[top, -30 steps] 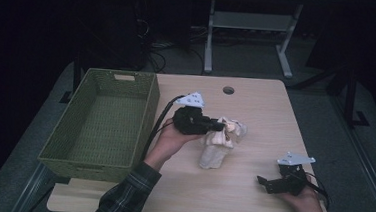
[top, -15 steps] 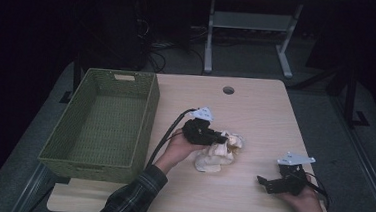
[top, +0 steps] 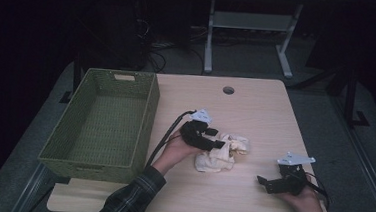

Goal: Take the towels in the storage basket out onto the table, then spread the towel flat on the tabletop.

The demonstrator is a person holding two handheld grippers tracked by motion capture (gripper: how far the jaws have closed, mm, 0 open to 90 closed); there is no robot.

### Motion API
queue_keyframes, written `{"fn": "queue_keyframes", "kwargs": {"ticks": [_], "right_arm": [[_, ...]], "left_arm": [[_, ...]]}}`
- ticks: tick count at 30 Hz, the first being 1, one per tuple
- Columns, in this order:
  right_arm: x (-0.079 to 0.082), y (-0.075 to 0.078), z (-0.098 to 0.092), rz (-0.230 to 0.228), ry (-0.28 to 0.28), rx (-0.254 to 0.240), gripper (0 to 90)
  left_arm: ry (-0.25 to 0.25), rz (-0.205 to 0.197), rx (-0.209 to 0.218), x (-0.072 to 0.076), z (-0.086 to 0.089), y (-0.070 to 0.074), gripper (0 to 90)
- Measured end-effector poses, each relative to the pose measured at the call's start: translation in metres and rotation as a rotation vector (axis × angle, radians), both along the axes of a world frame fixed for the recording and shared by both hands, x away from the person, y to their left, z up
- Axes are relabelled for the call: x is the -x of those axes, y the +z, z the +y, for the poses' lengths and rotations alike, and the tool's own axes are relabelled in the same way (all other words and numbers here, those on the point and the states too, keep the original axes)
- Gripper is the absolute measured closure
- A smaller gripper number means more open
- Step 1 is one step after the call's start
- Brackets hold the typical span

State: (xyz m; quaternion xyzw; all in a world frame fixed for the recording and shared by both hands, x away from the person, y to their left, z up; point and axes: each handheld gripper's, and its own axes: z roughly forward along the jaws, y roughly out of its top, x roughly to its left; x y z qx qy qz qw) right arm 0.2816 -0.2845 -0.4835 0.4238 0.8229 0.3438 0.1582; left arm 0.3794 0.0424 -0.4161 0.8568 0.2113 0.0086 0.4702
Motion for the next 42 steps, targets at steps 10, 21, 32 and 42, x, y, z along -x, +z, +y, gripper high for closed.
{"fn": "queue_keyframes", "kwargs": {"ticks": [10,21,32,42], "right_arm": [[0.000,0.000,0.000,0.000,0.000,0.000,0.0],[0.000,0.000,0.000,0.000,0.000,0.000,0.0],[0.000,0.000,0.000,0.000,0.000,0.001,0.0],[0.000,0.000,0.000,0.000,0.000,0.000,0.0]], "left_arm": [[0.023,-0.039,-0.042,0.027,0.019,-0.001,45.1],[0.035,-0.041,-0.093,0.036,0.010,-0.027,52.4],[0.049,-0.022,-0.057,0.032,0.016,-0.022,83.9],[0.060,-0.040,-0.012,0.029,0.022,-0.006,84.2]]}}
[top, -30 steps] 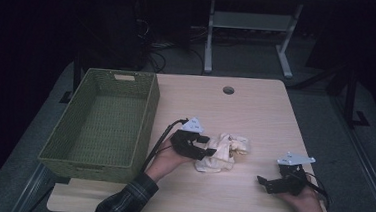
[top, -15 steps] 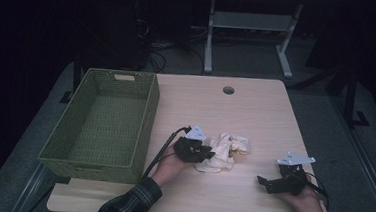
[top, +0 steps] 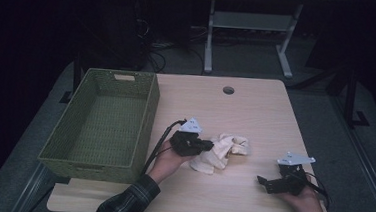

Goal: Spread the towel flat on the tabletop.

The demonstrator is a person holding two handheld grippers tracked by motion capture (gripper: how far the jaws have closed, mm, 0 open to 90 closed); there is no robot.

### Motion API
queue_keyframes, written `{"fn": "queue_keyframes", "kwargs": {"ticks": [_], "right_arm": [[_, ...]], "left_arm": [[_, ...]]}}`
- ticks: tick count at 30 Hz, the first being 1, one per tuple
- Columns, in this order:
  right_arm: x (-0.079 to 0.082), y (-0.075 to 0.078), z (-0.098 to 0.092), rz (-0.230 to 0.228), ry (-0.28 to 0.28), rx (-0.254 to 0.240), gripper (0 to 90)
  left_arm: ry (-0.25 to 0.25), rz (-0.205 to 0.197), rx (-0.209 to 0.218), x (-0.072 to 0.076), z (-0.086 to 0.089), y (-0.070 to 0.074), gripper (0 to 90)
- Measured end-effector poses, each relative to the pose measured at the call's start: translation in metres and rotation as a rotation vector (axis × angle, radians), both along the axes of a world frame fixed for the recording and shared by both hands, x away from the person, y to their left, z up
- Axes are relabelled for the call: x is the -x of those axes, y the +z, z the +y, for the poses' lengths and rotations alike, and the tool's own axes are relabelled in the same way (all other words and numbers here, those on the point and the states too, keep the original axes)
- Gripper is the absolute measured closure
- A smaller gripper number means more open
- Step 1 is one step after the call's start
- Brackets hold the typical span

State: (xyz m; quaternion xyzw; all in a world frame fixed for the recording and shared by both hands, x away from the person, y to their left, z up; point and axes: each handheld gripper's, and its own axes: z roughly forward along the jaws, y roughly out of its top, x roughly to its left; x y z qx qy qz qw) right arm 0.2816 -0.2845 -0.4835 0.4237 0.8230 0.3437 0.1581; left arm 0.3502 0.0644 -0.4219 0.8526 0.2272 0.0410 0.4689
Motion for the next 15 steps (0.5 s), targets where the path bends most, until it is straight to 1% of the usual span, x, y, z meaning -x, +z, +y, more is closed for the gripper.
{"fn": "queue_keyframes", "kwargs": {"ticks": [5,6,9,12,13,15], "right_arm": [[0.0000,0.0000,0.0000,0.000,0.000,0.000,0.0],[0.0000,0.0000,0.0000,0.000,0.000,0.000,0.0],[0.0000,0.0000,0.0000,0.000,0.000,0.000,0.0],[0.0000,0.0000,0.0000,0.000,0.000,0.000,0.0],[0.0000,0.0000,0.0000,0.000,0.000,0.000,0.0],[0.0000,0.0000,0.0000,0.000,0.000,0.000,0.0]], "left_arm": [[-0.023,-0.002,0.001,-0.0007,-0.0022,0.0045,83.1],[-0.023,-0.001,0.005,-0.0007,-0.0024,0.0048,81.9],[-0.031,0.003,0.018,-0.0013,-0.0031,0.0058,81.9],[-0.030,0.002,0.014,-0.0021,-0.0035,0.0055,81.9],[-0.029,0.010,0.012,-0.0026,-0.0040,0.0044,81.2],[-0.030,0.020,0.013,-0.0026,-0.0048,0.0020,75.7]]}}
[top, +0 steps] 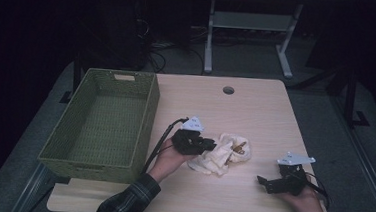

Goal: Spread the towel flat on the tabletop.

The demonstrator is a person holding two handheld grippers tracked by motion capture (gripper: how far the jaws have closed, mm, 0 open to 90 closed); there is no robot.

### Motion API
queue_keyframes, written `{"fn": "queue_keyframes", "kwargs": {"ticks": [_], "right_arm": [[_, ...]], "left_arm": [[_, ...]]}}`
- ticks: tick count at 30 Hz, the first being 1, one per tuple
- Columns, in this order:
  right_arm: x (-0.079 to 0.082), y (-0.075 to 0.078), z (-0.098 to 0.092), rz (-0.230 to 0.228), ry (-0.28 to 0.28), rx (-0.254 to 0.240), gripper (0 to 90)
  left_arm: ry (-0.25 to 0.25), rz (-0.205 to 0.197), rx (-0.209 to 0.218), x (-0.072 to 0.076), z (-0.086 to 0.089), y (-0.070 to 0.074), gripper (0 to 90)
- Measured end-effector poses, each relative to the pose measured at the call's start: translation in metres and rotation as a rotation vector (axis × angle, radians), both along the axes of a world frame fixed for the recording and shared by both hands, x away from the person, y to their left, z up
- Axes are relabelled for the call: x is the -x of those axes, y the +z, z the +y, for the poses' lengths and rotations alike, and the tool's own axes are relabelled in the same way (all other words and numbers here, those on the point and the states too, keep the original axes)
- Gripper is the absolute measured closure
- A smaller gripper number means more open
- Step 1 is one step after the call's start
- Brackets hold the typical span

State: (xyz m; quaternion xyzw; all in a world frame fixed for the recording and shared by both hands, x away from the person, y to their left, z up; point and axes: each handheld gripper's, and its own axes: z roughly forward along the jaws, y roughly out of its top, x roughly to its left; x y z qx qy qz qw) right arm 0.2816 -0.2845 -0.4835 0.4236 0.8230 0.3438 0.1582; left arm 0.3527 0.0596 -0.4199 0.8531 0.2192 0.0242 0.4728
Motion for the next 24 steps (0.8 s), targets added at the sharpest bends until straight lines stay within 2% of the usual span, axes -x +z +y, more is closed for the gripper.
{"fn": "queue_keyframes", "kwargs": {"ticks": [4,6,8,10,13,16,24], "right_arm": [[0.000,0.000,0.000,0.000,0.000,0.000,0.0],[0.000,0.000,0.000,0.000,0.000,0.000,0.0],[0.000,0.000,0.000,0.000,0.002,0.001,0.0],[0.000,0.000,0.000,0.000,0.000,0.000,0.0],[0.000,0.000,0.000,0.000,0.000,0.000,0.0],[0.000,0.000,0.000,0.000,0.000,0.000,0.0],[0.000,0.000,0.000,-0.001,0.001,0.000,0.0]], "left_arm": [[-0.015,0.019,-0.022,0.001,-0.004,-0.008,69.7],[-0.019,0.025,-0.038,0.001,-0.005,-0.010,69.6],[-0.021,0.025,-0.055,0.000,-0.006,-0.014,78.2],[-0.023,0.041,-0.053,-0.001,-0.005,-0.015,87.9],[-0.021,0.043,-0.047,-0.002,-0.005,-0.014,89.2],[-0.002,0.019,-0.012,-0.001,-0.001,-0.003,89.5],[0.037,-0.028,0.027,-0.007,0.005,0.019,89.6]]}}
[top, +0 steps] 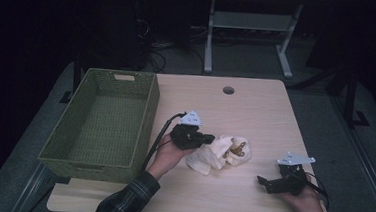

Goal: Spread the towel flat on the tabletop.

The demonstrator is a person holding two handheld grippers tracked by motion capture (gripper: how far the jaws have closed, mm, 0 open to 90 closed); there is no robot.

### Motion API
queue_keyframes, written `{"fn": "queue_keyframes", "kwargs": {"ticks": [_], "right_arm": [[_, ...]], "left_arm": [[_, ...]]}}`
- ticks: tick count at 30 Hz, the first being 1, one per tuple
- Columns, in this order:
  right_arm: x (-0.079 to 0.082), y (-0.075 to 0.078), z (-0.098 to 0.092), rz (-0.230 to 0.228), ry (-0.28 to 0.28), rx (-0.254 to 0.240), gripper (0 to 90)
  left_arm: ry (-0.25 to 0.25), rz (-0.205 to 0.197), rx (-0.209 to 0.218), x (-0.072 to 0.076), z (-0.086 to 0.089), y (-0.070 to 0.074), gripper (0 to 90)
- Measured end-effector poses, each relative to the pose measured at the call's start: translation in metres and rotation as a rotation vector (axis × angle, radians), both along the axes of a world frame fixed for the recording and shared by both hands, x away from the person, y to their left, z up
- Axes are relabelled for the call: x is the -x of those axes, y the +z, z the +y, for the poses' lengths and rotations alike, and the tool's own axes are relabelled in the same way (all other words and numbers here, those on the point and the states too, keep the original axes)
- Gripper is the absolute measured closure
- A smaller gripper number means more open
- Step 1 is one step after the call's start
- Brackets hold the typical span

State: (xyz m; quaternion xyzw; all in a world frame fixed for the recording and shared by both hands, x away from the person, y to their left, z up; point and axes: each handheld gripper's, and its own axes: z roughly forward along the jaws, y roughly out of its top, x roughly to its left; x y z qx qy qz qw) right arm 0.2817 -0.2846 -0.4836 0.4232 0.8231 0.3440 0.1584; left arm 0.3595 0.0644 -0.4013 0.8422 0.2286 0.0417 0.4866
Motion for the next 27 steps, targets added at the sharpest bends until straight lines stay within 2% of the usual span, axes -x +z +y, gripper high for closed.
{"fn": "queue_keyframes", "kwargs": {"ticks": [2,6,8,11,13,15,21,22,23,27], "right_arm": [[0.000,0.000,0.000,0.000,0.000,0.000,0.0],[0.000,0.000,0.000,0.000,0.000,0.000,0.0],[0.000,0.000,0.000,0.000,0.000,0.000,0.0],[0.000,0.000,0.000,0.000,0.000,0.000,0.0],[0.000,0.000,0.000,0.001,0.000,0.000,0.0],[0.000,0.000,0.000,0.000,0.000,0.000,0.0],[0.000,0.000,0.000,0.000,0.000,-0.001,0.0],[0.000,0.000,0.000,-0.001,0.001,0.000,0.0],[0.000,0.000,0.000,0.000,0.000,0.001,0.0],[0.000,0.000,0.000,0.001,-0.002,0.000,0.0]], "left_arm": [[0.007,-0.013,-0.007,-0.002,0.002,0.004,89.6],[0.043,-0.027,0.006,-0.009,0.004,0.012,89.6],[0.072,-0.019,0.020,-0.014,0.005,0.016,89.6],[0.121,-0.030,-0.005,-0.023,0.006,0.016,89.5],[0.174,-0.034,-0.035,-0.032,0.008,0.011,89.5],[0.212,-0.026,-0.044,-0.040,0.009,0.004,89.5],[0.296,-0.036,-0.136,-0.055,0.010,-0.019,88.4],[0.311,-0.037,-0.140,-0.055,0.010,-0.023,85.3],[0.315,-0.033,-0.143,-0.055,0.011,-0.024,77.9],[0.300,-0.033,-0.144,-0.044,0.014,-0.021,66.0]]}}
